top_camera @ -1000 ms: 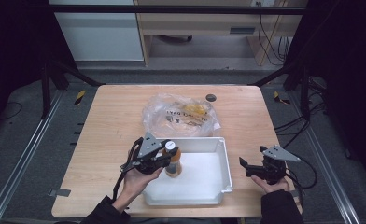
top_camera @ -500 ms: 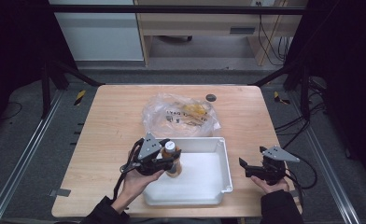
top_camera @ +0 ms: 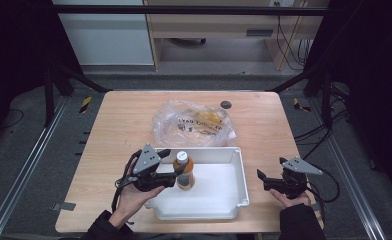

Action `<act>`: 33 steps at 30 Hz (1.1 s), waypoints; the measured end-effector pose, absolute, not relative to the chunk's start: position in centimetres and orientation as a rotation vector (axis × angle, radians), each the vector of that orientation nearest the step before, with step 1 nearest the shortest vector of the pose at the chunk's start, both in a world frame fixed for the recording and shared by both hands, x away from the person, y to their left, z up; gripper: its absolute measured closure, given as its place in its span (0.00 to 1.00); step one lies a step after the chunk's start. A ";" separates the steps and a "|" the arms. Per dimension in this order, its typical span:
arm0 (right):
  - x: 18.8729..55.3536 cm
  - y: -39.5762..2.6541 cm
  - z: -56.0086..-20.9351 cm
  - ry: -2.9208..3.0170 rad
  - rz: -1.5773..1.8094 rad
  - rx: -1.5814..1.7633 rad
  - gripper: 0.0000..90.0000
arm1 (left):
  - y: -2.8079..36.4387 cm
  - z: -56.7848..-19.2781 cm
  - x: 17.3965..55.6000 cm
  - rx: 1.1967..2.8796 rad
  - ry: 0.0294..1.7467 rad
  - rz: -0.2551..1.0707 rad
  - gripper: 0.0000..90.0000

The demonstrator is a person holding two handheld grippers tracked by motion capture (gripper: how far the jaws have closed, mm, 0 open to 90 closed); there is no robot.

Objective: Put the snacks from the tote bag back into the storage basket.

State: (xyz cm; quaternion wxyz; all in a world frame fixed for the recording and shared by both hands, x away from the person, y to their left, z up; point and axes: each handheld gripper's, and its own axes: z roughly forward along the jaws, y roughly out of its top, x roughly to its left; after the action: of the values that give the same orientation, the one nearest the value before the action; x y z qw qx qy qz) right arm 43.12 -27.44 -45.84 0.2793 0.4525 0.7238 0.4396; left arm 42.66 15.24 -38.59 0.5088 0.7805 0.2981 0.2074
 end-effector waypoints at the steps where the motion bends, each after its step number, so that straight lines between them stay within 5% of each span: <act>1: 43.1 -27.4 -45.8 1.941 1.179 1.218 0.07 | 15.7 -38.7 42.7 1.876 0.727 0.498 0.32; 21: 43.0 -27.7 -46.0 1.937 1.157 1.226 0.07 | 25.1 -42.2 42.6 1.835 0.942 0.604 0.33; 33: 42.9 -28.2 -46.3 1.935 1.139 1.247 0.07 | 26.9 -44.6 43.1 1.845 1.019 0.624 0.32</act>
State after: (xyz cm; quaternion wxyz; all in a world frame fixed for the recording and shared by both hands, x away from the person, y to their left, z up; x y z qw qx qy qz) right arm 42.91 -28.24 -46.32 0.2830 0.4656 0.7226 0.4253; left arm 43.09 26.92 -44.63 0.4545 0.7476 0.4131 0.2528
